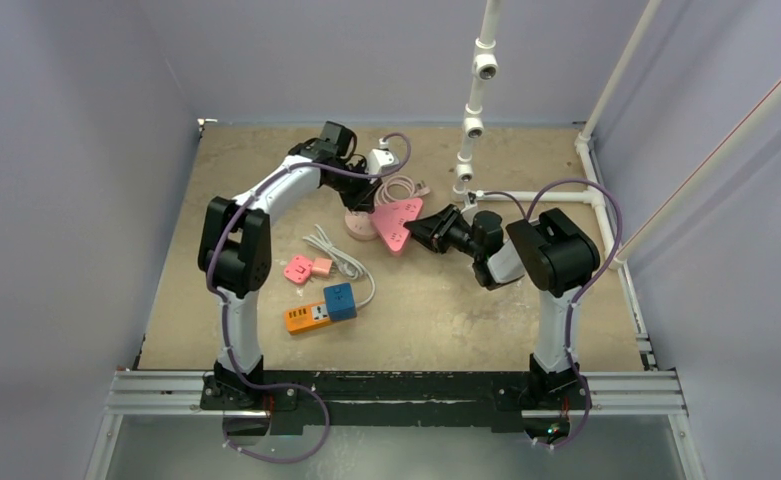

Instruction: Insert the plug

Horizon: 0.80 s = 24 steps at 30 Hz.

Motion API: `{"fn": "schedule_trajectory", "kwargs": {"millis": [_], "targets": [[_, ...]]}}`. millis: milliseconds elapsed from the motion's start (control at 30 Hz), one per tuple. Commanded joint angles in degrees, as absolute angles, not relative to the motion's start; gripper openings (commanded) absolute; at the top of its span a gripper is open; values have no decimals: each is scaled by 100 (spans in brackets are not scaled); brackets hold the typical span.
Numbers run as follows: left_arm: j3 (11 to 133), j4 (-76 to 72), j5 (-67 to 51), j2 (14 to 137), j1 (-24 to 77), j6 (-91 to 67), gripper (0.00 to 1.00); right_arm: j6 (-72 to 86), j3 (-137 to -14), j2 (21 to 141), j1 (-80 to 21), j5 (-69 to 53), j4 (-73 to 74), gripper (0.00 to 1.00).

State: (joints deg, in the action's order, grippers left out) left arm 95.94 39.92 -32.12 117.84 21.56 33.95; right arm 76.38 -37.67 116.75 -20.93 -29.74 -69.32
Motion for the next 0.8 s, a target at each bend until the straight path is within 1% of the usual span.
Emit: {"fn": "schedule_trajectory", "kwargs": {"millis": [0, 100, 133, 167, 233, 267, 333, 367, 500, 667, 767], "targets": [[8888, 4535, -2174, 12417, 2434, 3638, 7, 7627, -3525, 11910, -2096, -3259, -6520, 0], [8790, 4465, -2255, 12250, 2435, 3545, 7, 7597, -3562, 11915, -2084, -3316, -6491, 0], [8812, 4509, -2321, 12187, 2427, 3507, 9, 7572, -3583, 11909, -2091, -3322, -6454, 0], [8852, 4558, -2390, 12105, 2422, 3471, 19, 7577, -3575, 11882, -2092, -3322, -6463, 0], [8954, 4651, -2559, 11921, 2397, 3383, 45, 7664, -3526, 11853, -2094, -3397, -6636, 0], [9028, 4700, -2653, 11821, 2387, 3334, 53, 7717, -3498, 11830, -2096, -3424, -6718, 0], [9205, 4813, -2816, 11686, 2353, 3227, 66, 7806, -3423, 11743, -2091, -3440, -6794, 0], [9323, 4926, -2881, 11653, 2335, 3164, 70, 7850, -3377, 11690, -2095, -3449, -6834, 0], [9727, 5086, -3216, 11625, 2148, 2826, 76, 8085, -3250, 11567, -2088, -3540, -7020, 0], [10269, 5269, -3564, 11790, 1852, 2635, 77, 8430, -3154, 11647, -2086, -3734, -7513, 0], [10320, 5139, -3559, 11833, 1676, 2687, 76, 8489, -3173, 11597, -2084, -3777, -7563, 0]]}}
